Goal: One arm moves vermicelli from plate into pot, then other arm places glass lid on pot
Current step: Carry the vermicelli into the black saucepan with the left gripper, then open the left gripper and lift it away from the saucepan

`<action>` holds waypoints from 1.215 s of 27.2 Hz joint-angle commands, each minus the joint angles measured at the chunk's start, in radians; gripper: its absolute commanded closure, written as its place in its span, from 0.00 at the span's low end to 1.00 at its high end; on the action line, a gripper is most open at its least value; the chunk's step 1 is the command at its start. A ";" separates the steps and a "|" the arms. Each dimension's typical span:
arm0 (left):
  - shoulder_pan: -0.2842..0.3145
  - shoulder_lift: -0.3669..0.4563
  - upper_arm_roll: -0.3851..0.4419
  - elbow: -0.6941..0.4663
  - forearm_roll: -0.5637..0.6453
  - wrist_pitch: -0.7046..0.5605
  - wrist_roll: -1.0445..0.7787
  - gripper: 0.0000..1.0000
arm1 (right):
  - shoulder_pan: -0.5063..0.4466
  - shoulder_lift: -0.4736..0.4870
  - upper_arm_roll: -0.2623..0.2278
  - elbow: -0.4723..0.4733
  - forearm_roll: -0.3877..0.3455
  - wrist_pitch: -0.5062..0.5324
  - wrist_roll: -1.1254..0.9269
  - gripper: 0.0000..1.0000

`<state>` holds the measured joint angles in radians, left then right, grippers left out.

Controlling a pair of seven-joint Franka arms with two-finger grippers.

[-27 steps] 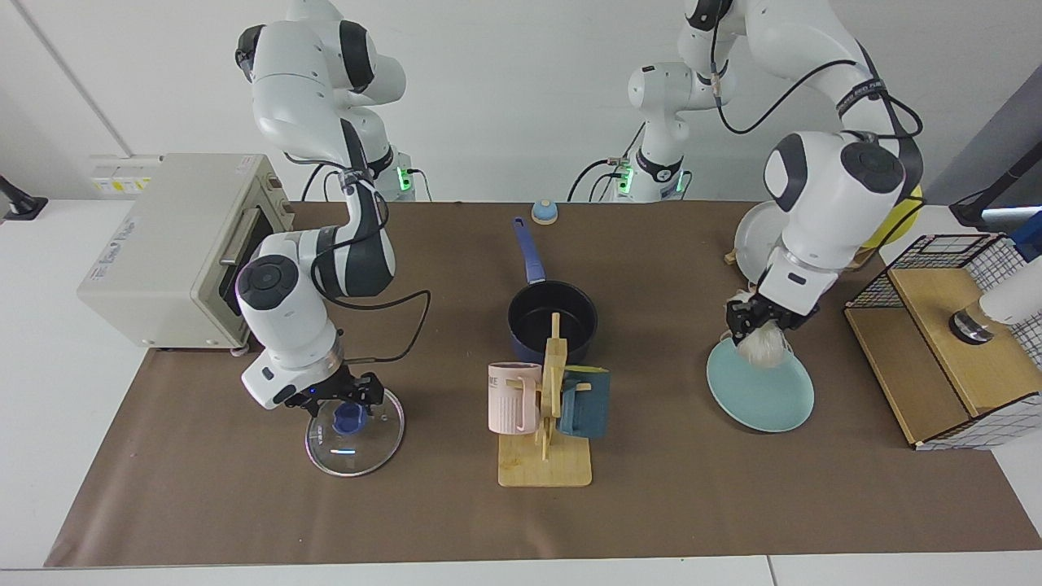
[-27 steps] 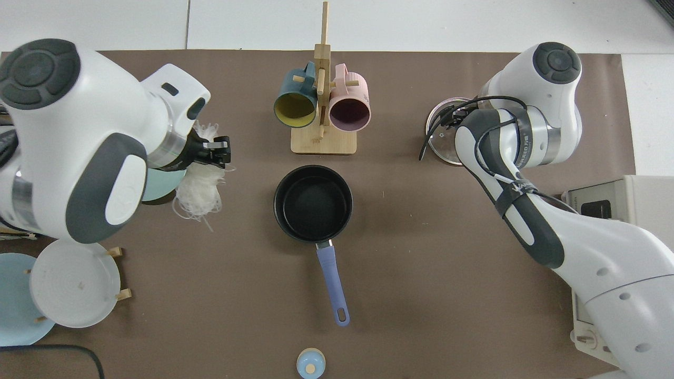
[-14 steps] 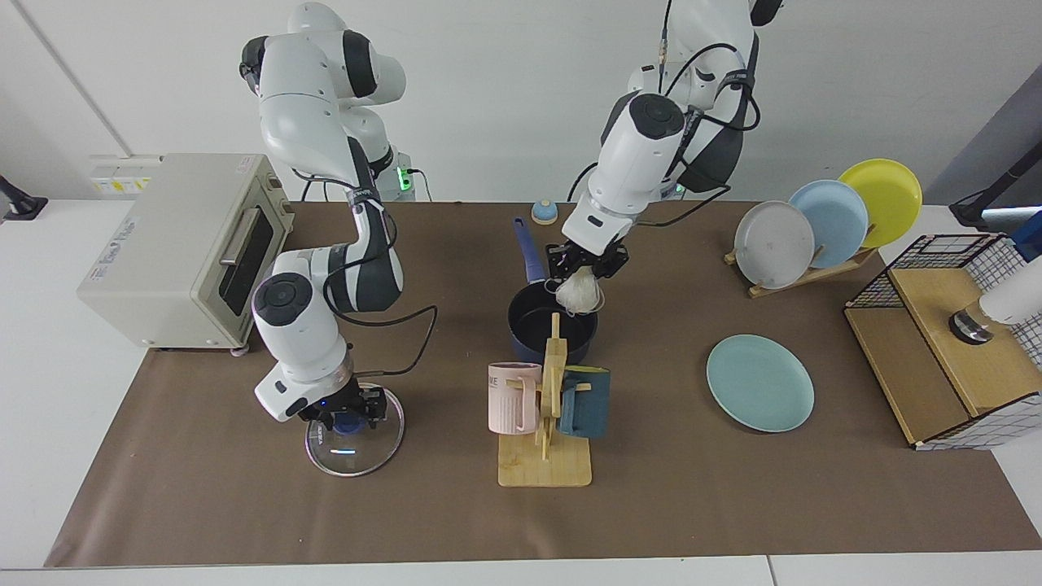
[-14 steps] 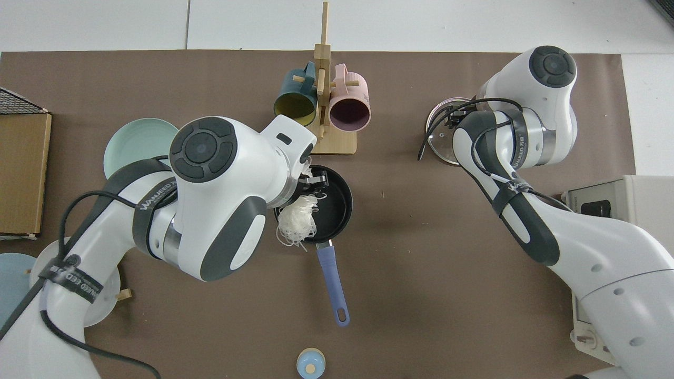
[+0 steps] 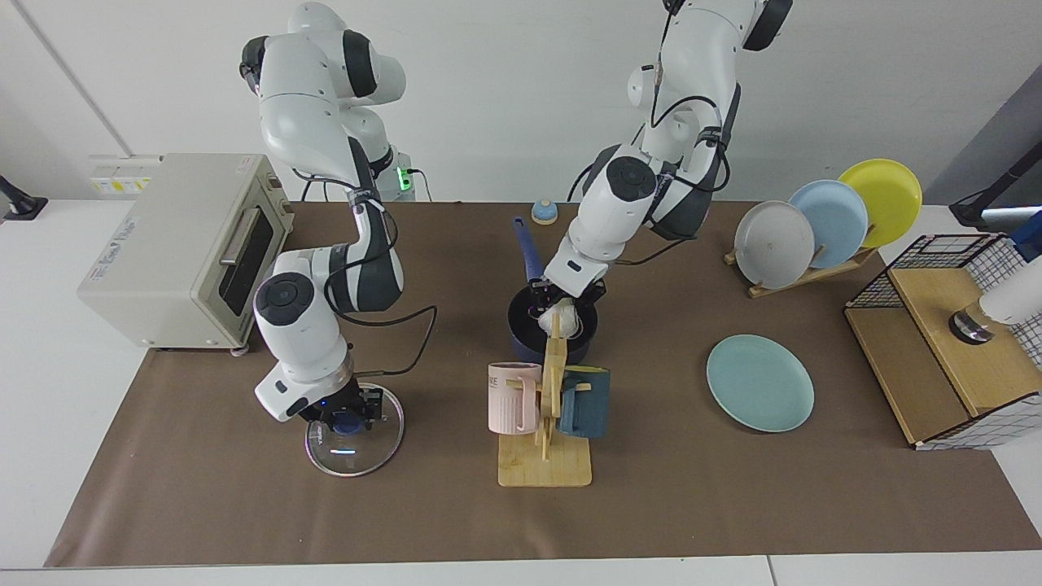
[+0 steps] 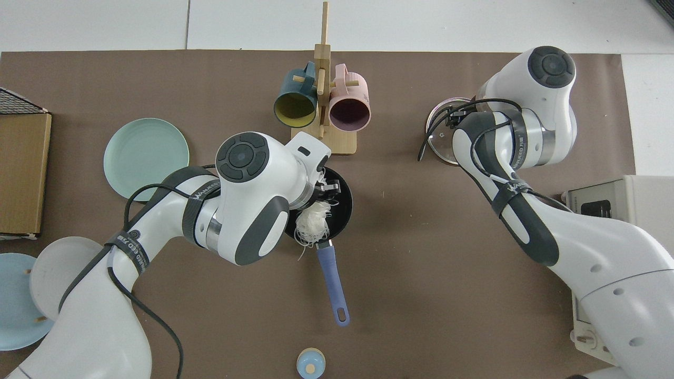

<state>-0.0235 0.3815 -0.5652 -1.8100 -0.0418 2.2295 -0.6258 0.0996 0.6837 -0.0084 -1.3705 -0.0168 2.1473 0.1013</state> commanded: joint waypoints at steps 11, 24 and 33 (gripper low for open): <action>-0.007 -0.001 0.001 -0.098 0.033 0.104 -0.014 1.00 | 0.000 -0.049 0.002 -0.035 -0.003 0.011 0.014 0.90; -0.003 -0.025 0.047 0.021 0.037 -0.008 -0.025 0.00 | 0.005 -0.206 0.004 -0.047 -0.009 -0.151 0.008 0.92; -0.003 -0.090 0.134 0.215 0.037 -0.347 0.135 0.00 | 0.032 -0.400 0.004 -0.197 -0.002 -0.208 0.004 0.97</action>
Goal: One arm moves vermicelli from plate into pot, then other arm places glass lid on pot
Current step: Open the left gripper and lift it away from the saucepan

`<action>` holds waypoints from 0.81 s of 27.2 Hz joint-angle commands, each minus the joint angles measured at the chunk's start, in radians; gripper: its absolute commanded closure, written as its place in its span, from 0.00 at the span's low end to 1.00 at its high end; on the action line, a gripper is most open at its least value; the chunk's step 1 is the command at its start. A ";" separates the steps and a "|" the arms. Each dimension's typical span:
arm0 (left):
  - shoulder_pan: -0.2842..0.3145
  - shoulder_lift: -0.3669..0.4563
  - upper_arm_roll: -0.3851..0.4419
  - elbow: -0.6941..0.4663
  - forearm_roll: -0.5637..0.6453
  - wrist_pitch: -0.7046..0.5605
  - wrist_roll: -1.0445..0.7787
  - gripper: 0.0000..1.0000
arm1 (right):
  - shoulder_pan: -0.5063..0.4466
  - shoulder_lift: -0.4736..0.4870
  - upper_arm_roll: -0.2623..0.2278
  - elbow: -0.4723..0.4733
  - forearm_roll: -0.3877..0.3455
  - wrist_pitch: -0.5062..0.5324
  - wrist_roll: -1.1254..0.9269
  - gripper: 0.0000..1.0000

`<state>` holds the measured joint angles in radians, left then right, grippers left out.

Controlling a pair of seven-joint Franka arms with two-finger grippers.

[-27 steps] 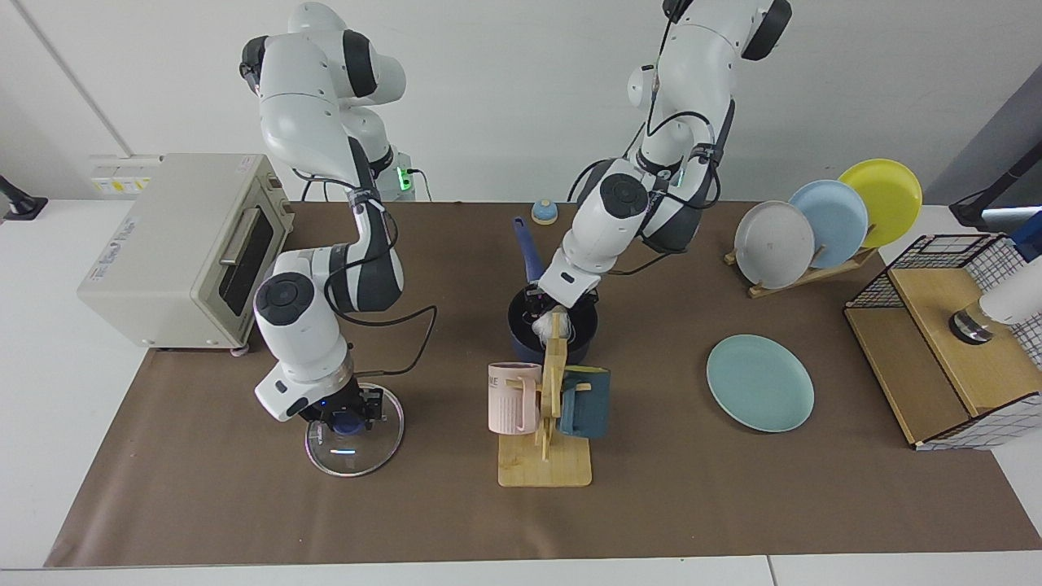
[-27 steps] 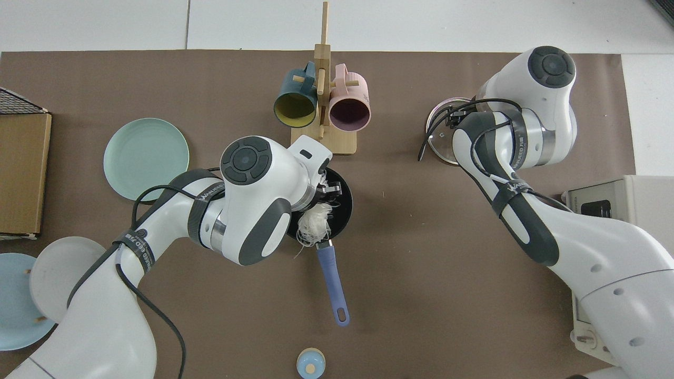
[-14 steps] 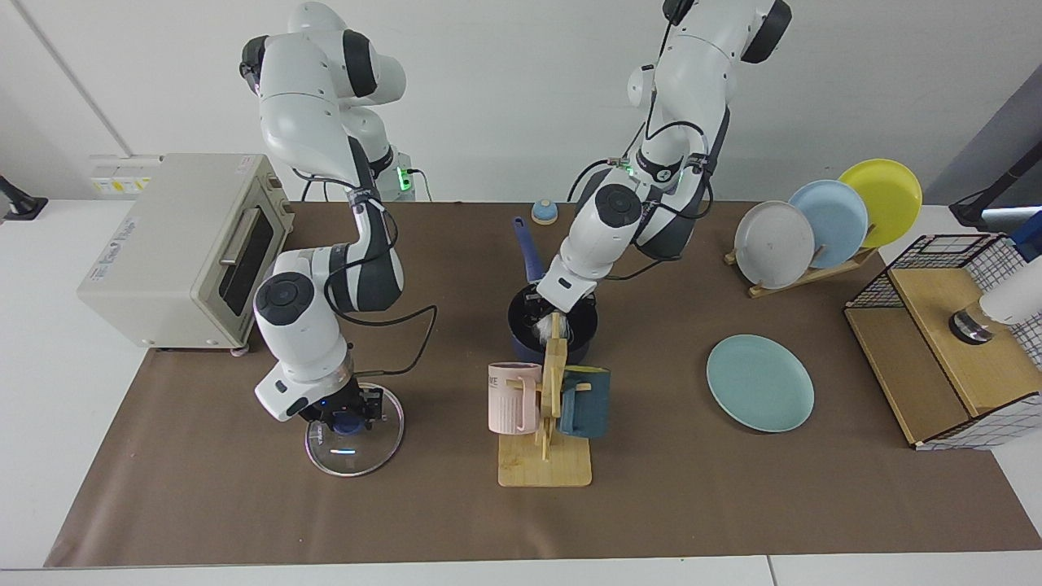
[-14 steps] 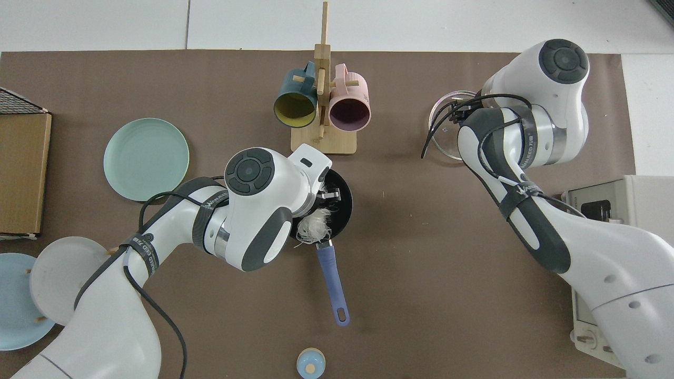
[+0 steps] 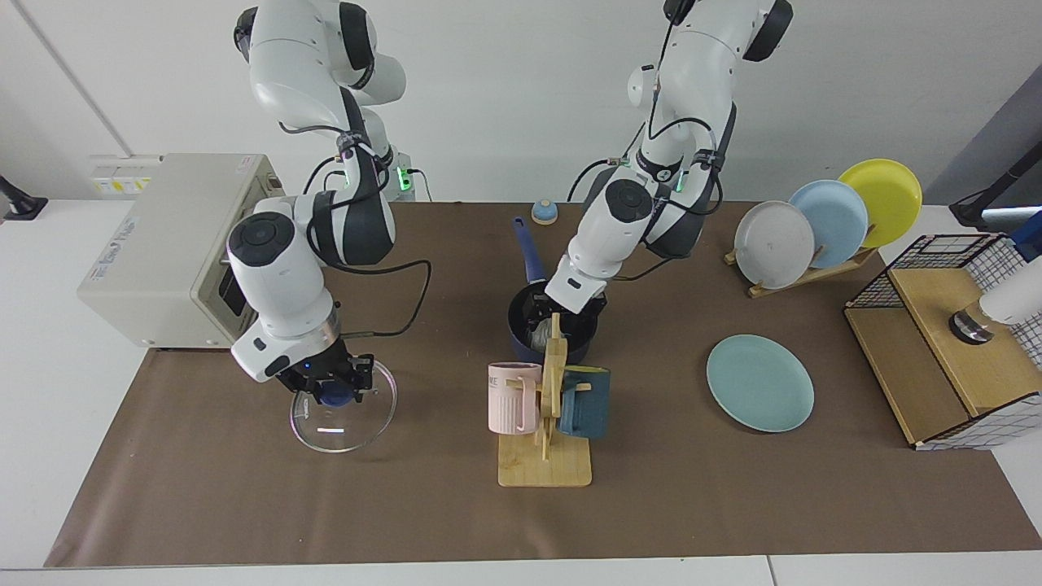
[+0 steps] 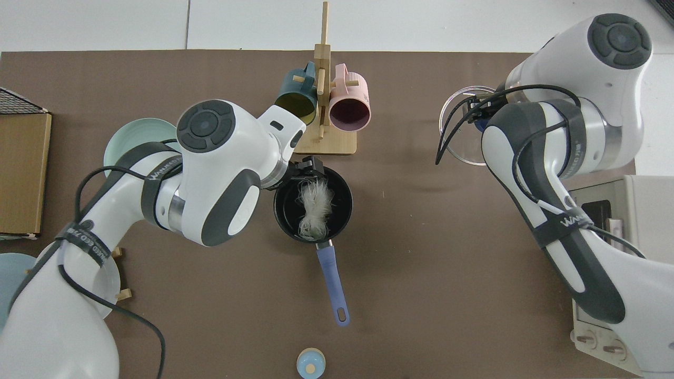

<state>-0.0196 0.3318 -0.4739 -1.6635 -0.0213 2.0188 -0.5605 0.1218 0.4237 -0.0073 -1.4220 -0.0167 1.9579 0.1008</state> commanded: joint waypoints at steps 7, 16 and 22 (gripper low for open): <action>-0.008 -0.155 0.150 0.068 0.015 -0.268 0.200 0.00 | 0.085 -0.238 0.003 -0.227 -0.002 -0.088 0.147 1.00; 0.003 -0.284 0.339 0.065 0.001 -0.399 0.453 0.00 | 0.252 -0.260 0.003 -0.226 0.000 -0.114 0.393 1.00; 0.003 -0.296 0.391 0.059 0.001 -0.404 0.519 0.00 | 0.360 -0.266 0.003 -0.224 0.001 -0.103 0.545 1.00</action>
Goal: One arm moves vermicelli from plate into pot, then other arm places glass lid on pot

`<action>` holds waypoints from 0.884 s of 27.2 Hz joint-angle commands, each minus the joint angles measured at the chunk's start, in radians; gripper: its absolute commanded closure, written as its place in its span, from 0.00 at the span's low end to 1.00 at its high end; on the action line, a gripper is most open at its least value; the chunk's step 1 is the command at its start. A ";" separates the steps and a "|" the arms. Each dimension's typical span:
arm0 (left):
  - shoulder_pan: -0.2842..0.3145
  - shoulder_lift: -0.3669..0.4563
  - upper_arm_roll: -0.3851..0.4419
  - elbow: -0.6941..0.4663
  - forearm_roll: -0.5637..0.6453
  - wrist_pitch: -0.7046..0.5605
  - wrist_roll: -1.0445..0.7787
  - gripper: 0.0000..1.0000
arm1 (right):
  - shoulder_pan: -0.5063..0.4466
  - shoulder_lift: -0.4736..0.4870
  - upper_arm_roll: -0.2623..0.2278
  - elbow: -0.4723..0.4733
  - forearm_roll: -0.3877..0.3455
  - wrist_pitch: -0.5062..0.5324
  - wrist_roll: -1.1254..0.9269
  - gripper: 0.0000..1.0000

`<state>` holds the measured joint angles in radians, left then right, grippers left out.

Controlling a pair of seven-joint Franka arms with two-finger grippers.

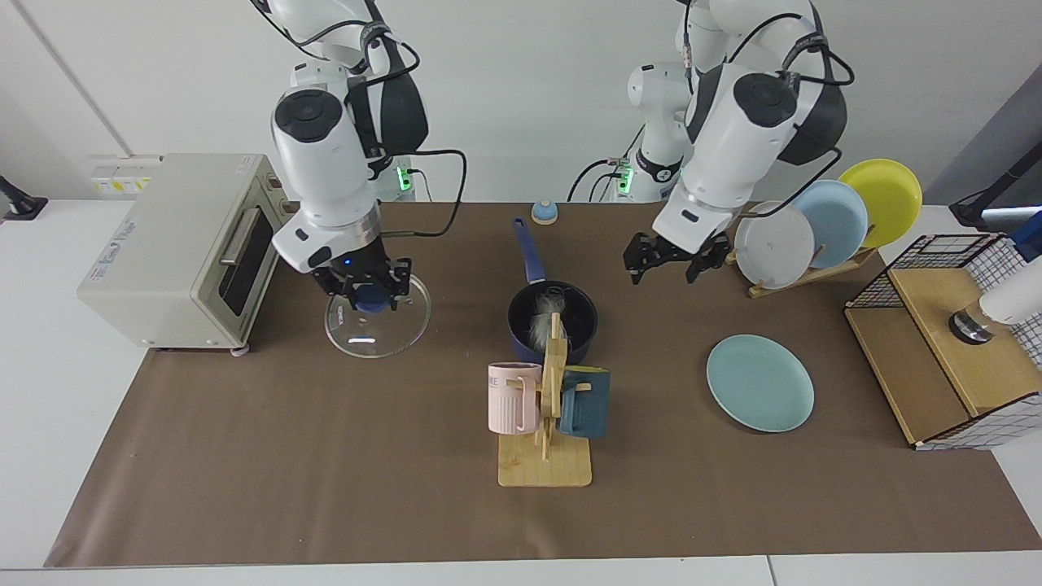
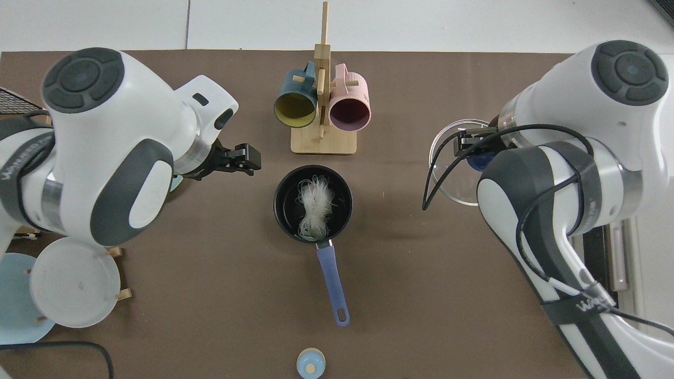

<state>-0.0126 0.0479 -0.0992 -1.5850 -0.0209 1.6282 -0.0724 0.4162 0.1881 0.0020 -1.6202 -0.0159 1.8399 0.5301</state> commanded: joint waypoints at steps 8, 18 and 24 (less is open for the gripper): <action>-0.003 -0.026 0.050 -0.027 0.002 -0.002 0.046 0.00 | 0.157 0.010 -0.007 -0.012 0.001 0.061 0.301 1.00; 0.014 -0.028 0.055 -0.033 0.002 -0.010 0.049 0.00 | 0.248 0.192 -0.011 0.163 -0.021 0.055 0.488 1.00; 0.014 -0.028 0.056 -0.035 0.007 -0.011 0.095 0.00 | 0.274 0.281 -0.022 0.249 -0.024 0.064 0.521 1.00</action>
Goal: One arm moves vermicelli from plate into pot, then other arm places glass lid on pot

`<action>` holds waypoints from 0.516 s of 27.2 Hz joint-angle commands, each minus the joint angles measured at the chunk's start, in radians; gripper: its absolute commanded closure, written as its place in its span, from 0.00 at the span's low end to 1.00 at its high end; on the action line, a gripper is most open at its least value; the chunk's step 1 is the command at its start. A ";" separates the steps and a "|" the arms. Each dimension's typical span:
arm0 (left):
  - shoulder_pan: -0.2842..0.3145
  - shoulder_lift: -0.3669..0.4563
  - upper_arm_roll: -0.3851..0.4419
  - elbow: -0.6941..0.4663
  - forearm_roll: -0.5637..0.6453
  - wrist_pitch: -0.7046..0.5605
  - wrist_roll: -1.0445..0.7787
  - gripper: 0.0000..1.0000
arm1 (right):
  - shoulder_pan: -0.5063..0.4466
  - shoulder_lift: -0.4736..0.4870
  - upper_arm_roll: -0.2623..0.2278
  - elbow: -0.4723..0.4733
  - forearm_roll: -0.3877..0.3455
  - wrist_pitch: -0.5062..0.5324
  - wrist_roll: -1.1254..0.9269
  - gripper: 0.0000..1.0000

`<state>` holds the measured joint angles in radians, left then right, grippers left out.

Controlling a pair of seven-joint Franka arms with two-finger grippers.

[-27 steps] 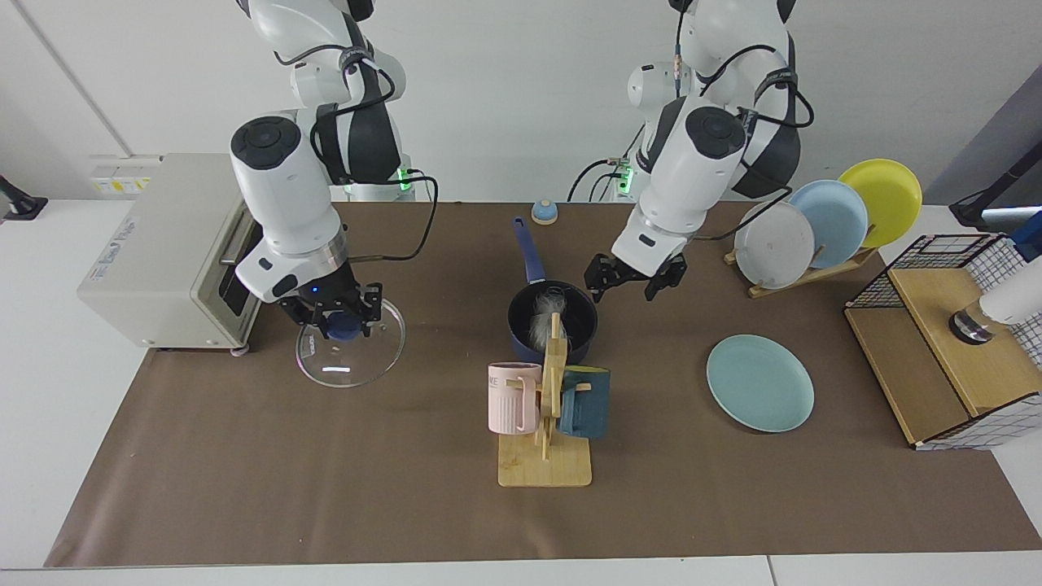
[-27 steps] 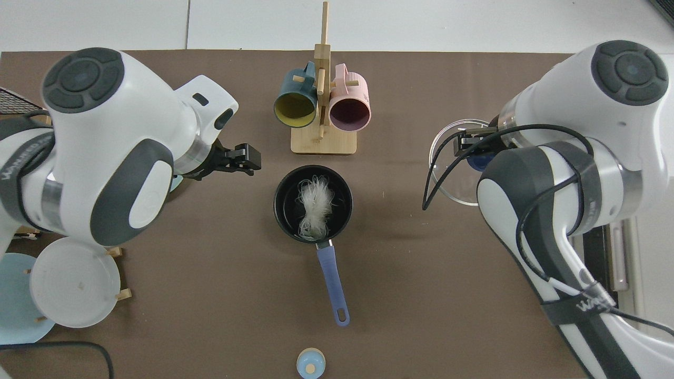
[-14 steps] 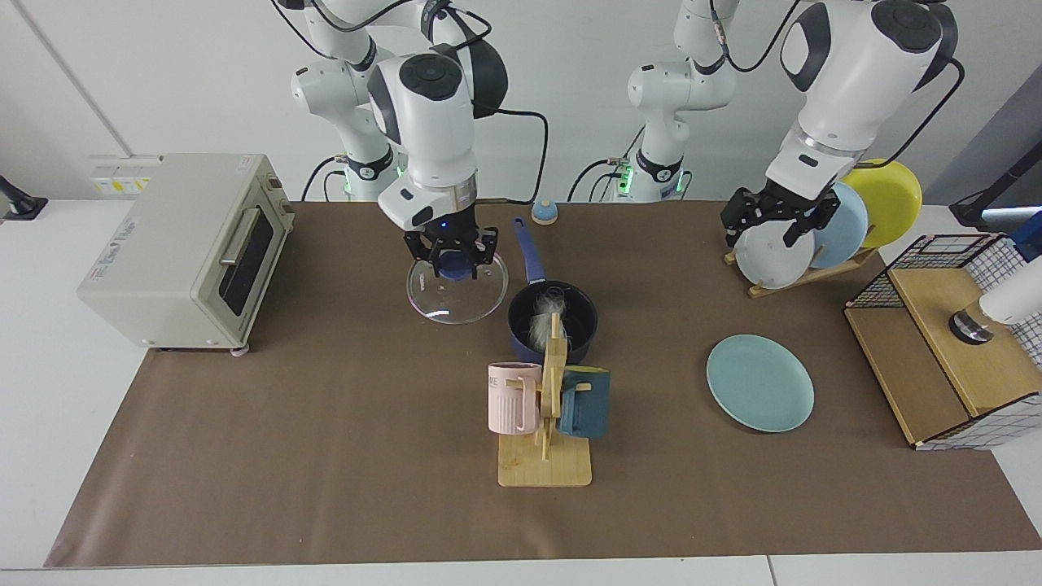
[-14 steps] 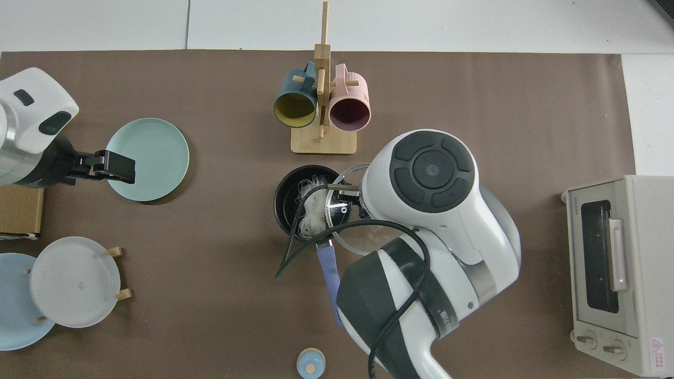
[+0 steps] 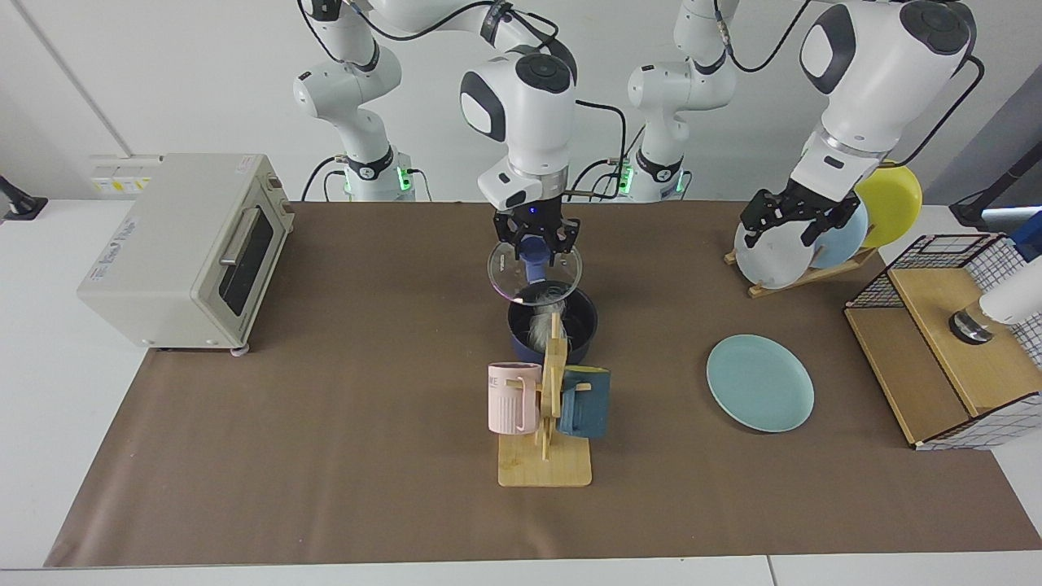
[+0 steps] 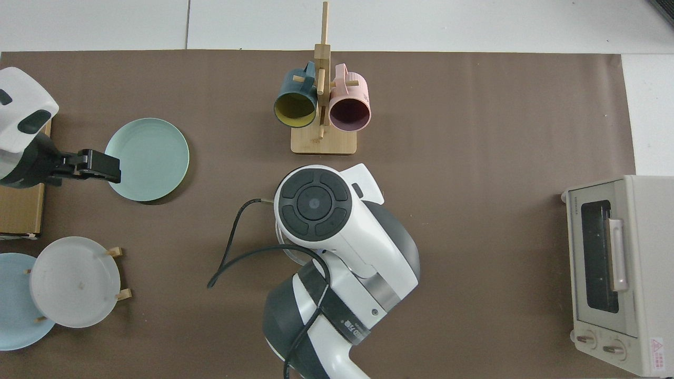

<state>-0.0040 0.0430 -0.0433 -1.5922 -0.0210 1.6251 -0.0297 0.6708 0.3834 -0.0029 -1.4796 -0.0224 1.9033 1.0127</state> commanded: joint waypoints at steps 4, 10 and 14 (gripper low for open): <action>0.007 -0.028 0.000 -0.029 0.012 -0.022 0.059 0.00 | 0.010 0.098 -0.016 0.101 -0.063 0.037 0.035 1.00; 0.007 -0.028 -0.012 -0.022 0.010 -0.011 0.057 0.00 | 0.003 0.111 -0.012 0.061 -0.076 0.130 0.037 1.00; 0.007 -0.029 -0.013 -0.018 0.010 -0.013 0.057 0.00 | 0.007 0.108 -0.014 0.032 -0.077 0.155 0.040 1.00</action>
<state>-0.0039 0.0384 -0.0496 -1.5929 -0.0207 1.6116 0.0126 0.6771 0.4947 -0.0178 -1.4214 -0.0795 2.0165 1.0175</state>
